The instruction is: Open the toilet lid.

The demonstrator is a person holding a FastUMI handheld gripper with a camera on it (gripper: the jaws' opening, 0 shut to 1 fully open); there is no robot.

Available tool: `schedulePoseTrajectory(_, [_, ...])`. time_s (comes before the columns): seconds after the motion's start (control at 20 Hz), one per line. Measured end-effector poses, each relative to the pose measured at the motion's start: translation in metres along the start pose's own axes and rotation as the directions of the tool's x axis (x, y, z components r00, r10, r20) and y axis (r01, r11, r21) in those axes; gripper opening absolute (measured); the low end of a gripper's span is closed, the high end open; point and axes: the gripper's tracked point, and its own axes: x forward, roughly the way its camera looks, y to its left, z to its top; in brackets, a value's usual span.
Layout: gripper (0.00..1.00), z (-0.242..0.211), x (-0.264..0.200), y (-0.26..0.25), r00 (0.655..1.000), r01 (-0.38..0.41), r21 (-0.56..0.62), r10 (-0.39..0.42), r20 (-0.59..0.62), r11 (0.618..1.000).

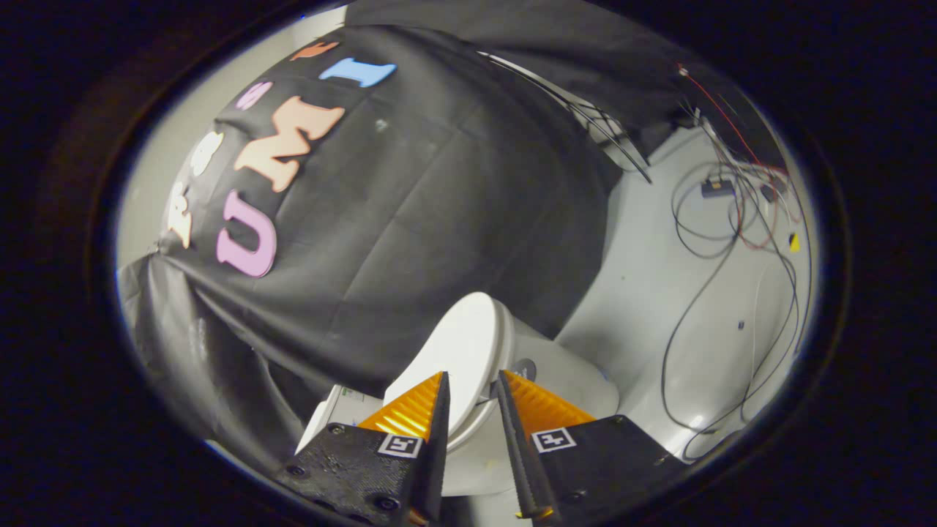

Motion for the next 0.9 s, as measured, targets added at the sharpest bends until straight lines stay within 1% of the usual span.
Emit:
schedulePoseTrajectory(0.15, [0.4, -0.006, 0.016, -0.015, 1.0, 0.025, 0.113, -0.024, -0.011, 0.993])
schedulePoseTrajectory(0.3, [0.4, -0.007, 0.038, -0.024, 0.999, 0.045, 0.212, -0.046, -0.001, 0.976])
schedulePoseTrajectory(0.4, [0.4, -0.004, 0.045, -0.029, 0.999, 0.033, 0.274, -0.044, 0.032, 0.961])
schedulePoseTrajectory(0.5, [0.4, -0.001, 0.051, -0.031, 0.998, 0.004, 0.326, -0.024, 0.058, 0.945])
schedulePoseTrajectory(0.55, [0.4, -0.002, 0.055, -0.033, 0.998, -0.003, 0.34, -0.018, 0.06, 0.94])
schedulePoseTrajectory(0.7, [0.4, -0.013, 0.069, -0.037, 1.0, 0.016, 0.349, -0.022, 0.012, 0.937])
schedulePoseTrajectory(0.75, [0.4, -0.014, 0.073, -0.037, 1.0, 0.01, 0.353, -0.01, -0.001, 0.936])
schedulePoseTrajectory(0.8, [0.4, -0.013, 0.075, -0.034, 1.0, -0.02, 0.361, 0.021, 0.002, 0.932])
schedulePoseTrajectory(0.9, [0.35, -0.004, 0.082, -0.016, 0.989, -0.145, 0.392, 0.138, 0.046, 0.909])
